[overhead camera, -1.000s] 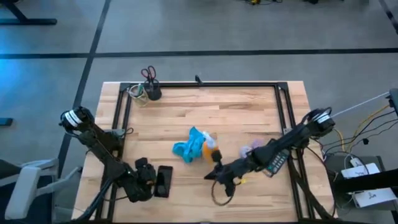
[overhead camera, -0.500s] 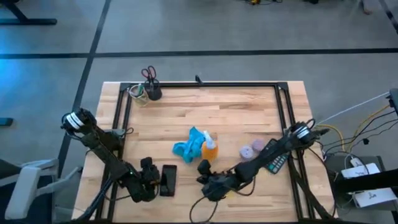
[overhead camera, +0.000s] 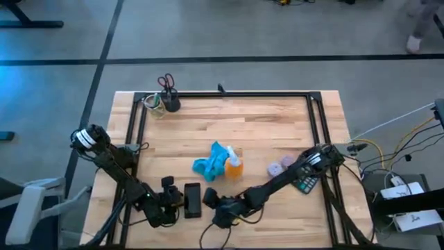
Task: Apply microfiber cloth
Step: Spray the cellphone on the front and back using the spray bottle
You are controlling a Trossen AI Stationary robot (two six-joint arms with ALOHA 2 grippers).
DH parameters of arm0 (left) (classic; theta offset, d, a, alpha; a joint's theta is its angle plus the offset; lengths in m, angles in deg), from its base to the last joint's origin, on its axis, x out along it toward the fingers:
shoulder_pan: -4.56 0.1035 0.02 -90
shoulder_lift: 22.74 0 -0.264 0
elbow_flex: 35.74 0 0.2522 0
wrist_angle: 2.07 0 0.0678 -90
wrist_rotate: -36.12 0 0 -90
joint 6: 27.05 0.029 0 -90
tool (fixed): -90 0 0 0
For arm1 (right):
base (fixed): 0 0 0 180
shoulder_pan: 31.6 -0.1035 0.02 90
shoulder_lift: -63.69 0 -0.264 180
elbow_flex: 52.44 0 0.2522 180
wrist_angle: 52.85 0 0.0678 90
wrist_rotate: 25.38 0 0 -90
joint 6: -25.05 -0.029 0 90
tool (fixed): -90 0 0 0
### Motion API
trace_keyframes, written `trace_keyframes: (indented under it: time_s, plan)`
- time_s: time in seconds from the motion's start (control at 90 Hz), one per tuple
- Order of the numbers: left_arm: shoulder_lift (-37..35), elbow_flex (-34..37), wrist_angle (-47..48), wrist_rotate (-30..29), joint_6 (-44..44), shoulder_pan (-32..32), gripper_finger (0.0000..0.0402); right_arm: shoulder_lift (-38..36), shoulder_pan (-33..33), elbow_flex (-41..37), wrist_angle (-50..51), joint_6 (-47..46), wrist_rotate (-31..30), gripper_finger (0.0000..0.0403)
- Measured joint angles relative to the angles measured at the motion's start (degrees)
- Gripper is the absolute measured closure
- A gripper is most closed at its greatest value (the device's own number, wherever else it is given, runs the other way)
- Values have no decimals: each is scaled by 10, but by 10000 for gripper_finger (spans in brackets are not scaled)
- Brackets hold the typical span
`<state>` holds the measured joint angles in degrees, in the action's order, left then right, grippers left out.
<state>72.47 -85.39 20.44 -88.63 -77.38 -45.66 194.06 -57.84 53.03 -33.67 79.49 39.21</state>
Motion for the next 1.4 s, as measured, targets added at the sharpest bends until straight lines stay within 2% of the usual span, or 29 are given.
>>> trace_keyframes:
  time_s: [0.133, 0.222, 0.378, 0.489, 0.722, 0.878, 1.111, 1.233, 1.4]
  plan:
    - [11, 0, -21, -13, 26, 5, 219, 11, 15, 5, 0, 49, 3, 260]
    - [19, 0, -40, -22, 44, 10, 219, 15, 26, 6, -1, 67, 35, 245]
    - [27, 0, -66, -40, 66, 20, 222, 20, 40, 8, -4, 82, 90, 234]
    - [30, 0, -73, -44, 68, 26, 230, 20, 40, 7, -10, 86, 93, 236]
    - [30, 0, -81, -44, 93, 26, 248, 7, 25, 7, -23, 123, 72, 259]
    - [29, 0, -104, -53, 125, 28, 254, 0, 30, 18, -36, 112, 56, 273]
    - [30, 1, -133, -65, 162, 29, 251, 1, 39, 17, -31, 82, 81, 297]
    - [31, 1, -139, -80, 177, 31, 243, 1, 40, 17, -28, 81, 109, 327]
    - [17, 3, -133, -89, 185, 33, 228, -2, 39, 23, -17, 31, 102, 387]
